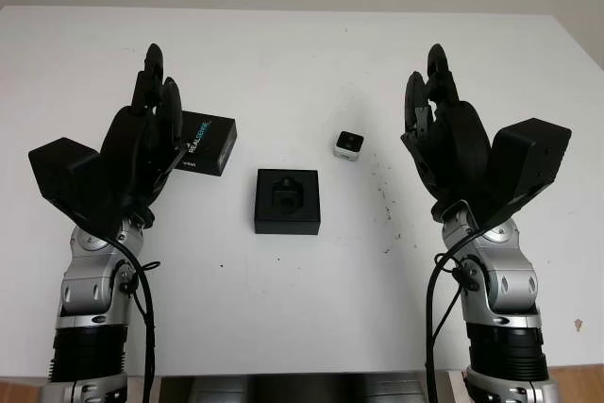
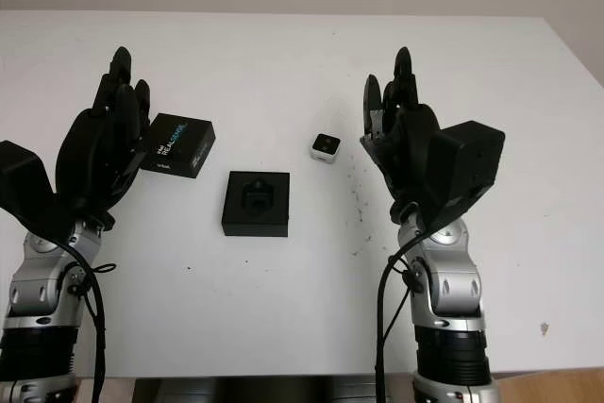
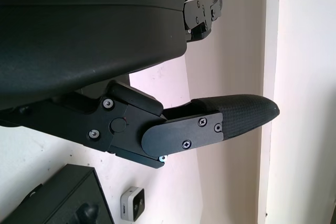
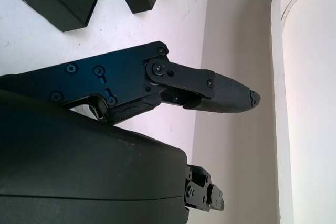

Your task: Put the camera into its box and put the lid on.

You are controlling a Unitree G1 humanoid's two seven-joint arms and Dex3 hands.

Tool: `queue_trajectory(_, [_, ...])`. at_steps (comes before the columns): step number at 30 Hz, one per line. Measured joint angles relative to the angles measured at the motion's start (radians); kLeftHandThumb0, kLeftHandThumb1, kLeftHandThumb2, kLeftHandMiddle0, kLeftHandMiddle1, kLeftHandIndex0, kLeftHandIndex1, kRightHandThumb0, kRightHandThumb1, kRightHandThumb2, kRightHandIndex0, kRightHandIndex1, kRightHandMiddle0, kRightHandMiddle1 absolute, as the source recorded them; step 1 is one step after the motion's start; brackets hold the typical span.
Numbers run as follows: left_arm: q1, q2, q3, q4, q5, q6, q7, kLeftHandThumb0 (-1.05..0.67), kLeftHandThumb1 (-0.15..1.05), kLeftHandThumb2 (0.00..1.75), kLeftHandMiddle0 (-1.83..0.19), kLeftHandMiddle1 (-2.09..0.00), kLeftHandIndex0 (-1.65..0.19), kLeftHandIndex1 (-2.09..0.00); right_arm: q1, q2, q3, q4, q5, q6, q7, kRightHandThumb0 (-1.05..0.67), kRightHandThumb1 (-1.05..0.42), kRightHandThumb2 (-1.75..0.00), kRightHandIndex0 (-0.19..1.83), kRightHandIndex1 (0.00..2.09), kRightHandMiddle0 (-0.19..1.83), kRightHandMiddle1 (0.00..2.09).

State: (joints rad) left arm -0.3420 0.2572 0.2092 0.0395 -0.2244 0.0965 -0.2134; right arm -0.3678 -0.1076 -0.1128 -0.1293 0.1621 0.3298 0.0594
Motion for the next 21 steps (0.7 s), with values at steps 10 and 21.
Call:
queue_trajectory(10, [-0.002, 0.000, 0.001, 0.027, -0.007, -0.008, -0.009, -0.81, 1.05, 0.62, 0.19, 0.00, 0.19, 0.00, 0.000, -0.007, 0.007, 0.013, -0.001, -0.015, 0.030, -0.73, -1.05, -0.59, -0.19, 0.00, -0.19, 0.00])
queue_trajectory(21, [-0.002, 0.000, 0.002, 0.026, -0.009, -0.010, -0.006, -0.79, 1.05, 0.66, 0.19, 0.00, 0.19, 0.00, -0.156, -0.194, -0.051, 0.150, -0.017, -0.074, 0.158, -0.61, -1.00, -0.08, 0.08, 0.14, 0.10, 0.16])
